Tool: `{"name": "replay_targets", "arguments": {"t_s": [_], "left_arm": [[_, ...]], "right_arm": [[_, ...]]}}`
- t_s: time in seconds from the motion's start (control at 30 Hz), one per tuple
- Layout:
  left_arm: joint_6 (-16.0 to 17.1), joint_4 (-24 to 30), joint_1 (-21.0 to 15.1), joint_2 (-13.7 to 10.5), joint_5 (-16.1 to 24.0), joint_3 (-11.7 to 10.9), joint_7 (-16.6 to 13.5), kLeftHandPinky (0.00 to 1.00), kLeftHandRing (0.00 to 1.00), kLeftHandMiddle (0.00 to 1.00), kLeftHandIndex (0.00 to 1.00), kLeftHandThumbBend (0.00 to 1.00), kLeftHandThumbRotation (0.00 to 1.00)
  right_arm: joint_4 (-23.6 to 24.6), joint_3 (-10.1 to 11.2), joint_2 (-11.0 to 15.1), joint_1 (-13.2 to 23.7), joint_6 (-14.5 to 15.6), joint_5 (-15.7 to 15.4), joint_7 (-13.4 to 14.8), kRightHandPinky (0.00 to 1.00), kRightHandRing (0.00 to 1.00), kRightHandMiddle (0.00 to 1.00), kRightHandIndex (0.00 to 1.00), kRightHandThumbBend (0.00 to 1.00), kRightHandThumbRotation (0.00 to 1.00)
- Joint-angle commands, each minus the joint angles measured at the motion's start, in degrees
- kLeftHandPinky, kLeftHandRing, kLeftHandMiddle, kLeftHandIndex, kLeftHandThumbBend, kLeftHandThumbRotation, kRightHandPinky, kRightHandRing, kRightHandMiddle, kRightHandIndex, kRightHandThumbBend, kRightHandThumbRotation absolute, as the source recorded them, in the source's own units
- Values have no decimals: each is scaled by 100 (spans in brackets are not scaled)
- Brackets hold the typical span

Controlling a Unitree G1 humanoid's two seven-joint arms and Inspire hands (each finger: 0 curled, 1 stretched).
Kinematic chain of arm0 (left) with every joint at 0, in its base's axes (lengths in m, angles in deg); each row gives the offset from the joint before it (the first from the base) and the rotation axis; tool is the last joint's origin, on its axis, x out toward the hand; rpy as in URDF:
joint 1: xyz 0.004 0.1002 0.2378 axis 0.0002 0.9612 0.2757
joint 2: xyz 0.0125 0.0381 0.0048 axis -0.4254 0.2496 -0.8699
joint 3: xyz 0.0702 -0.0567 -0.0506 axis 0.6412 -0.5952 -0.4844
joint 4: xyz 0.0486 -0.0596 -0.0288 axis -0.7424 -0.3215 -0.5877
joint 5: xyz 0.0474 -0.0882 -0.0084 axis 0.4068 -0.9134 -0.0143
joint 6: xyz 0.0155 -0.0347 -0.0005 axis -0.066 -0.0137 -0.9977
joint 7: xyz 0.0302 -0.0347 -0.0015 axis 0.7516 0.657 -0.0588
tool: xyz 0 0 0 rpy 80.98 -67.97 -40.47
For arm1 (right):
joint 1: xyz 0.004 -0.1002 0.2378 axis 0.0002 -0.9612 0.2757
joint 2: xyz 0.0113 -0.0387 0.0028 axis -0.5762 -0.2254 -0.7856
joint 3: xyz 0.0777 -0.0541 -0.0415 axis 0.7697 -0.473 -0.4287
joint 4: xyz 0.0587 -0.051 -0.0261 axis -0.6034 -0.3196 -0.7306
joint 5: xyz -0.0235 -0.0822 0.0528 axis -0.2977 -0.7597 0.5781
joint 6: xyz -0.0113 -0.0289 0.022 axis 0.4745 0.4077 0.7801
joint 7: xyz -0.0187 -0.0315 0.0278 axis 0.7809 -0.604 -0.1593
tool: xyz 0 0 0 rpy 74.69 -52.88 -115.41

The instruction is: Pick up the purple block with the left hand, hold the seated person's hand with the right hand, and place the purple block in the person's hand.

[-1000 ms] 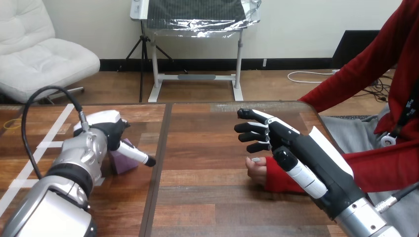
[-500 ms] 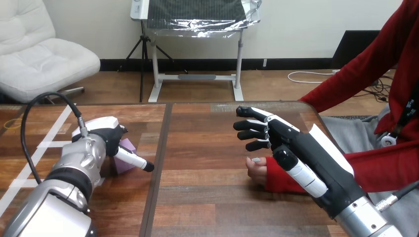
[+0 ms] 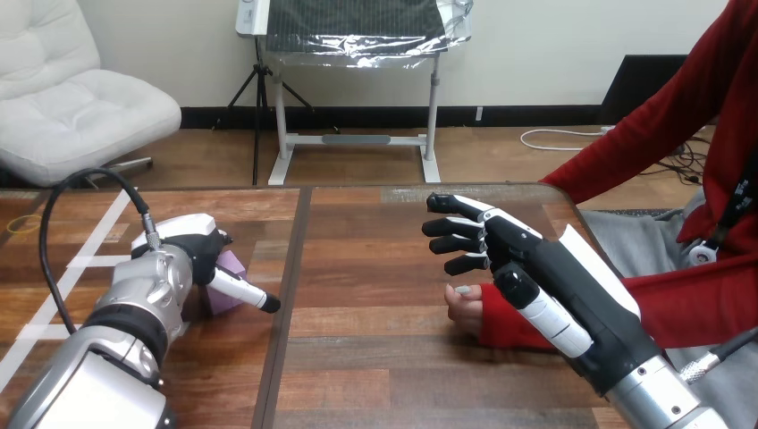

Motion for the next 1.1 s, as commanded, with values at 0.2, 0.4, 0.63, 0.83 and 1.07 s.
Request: {"name": "replay_targets", "arguments": {"t_s": [0.2, 0.4, 0.63, 0.83, 1.07], "left_arm": [[89, 36, -190, 22, 97, 132, 21, 90, 96, 96, 94, 84, 55], [95, 37, -178, 22, 64, 122, 21, 85, 95, 95, 94, 80, 53], [92, 30, -158, 29, -2, 70, -9, 77, 92, 93, 92, 76, 44], [33, 29, -163, 49, -48, 33, -6, 74, 90, 92, 91, 72, 35], [-19, 23, -175, 62, -34, 60, -3, 73, 89, 92, 90, 69, 26]], "right_arm": [[318, 59, 21, 180, 16, 146, -4, 73, 80, 82, 87, 100, 100], [306, 60, 21, 179, -2, 145, -4, 73, 80, 82, 87, 100, 100], [329, 55, 17, 175, 5, 130, 7, 73, 80, 82, 87, 100, 100], [334, 56, 15, 171, 10, 131, 8, 73, 80, 82, 86, 100, 100], [355, 61, 19, 162, 21, 137, 6, 73, 80, 82, 86, 100, 100]]}}
